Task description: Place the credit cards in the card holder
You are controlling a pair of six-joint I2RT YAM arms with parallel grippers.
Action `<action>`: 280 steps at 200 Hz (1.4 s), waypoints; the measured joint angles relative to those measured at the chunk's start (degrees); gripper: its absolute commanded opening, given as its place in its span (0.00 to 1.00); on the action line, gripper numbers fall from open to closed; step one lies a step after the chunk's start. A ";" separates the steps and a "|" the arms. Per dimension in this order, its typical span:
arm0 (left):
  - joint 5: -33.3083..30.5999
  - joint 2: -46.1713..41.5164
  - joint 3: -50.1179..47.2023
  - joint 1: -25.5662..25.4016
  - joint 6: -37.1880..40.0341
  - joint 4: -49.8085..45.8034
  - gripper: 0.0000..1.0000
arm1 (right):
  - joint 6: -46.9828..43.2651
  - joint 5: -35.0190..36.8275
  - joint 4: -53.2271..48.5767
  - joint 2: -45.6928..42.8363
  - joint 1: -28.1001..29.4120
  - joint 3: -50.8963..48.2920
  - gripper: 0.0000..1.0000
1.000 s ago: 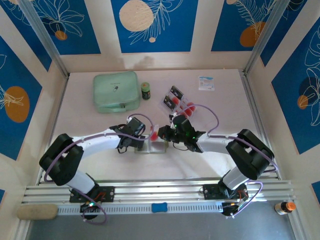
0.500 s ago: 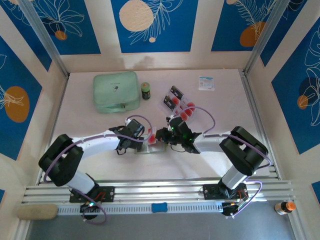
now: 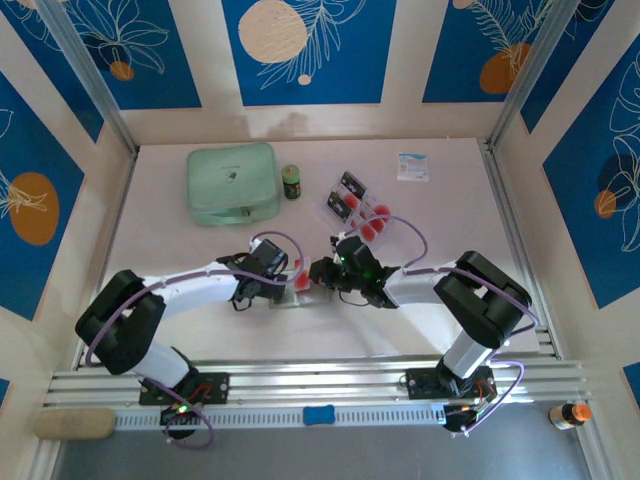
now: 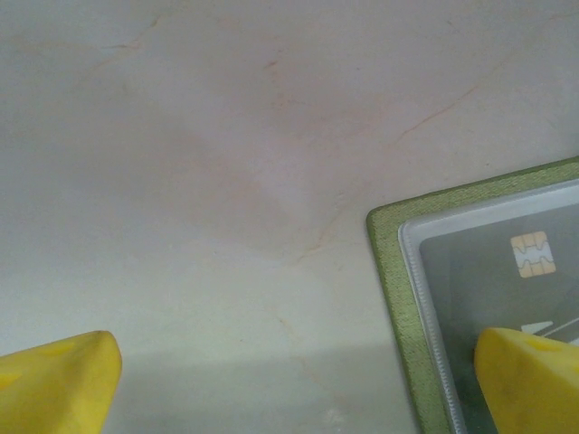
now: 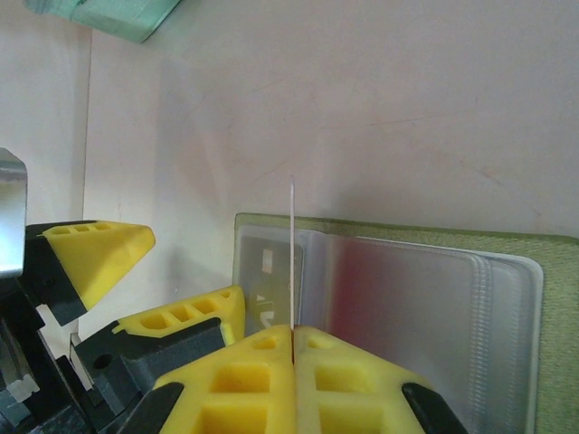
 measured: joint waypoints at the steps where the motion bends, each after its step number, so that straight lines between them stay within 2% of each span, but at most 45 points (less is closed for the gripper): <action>1: 0.00 0.00 -0.02 0.00 0.00 0.02 1.00 | 0.02 -0.02 0.02 0.07 0.02 0.00 0.00; 280: 0.04 -0.48 -0.55 0.15 -1.33 0.00 1.00 | 1.90 -0.31 6.82 3.08 1.97 -5.42 0.00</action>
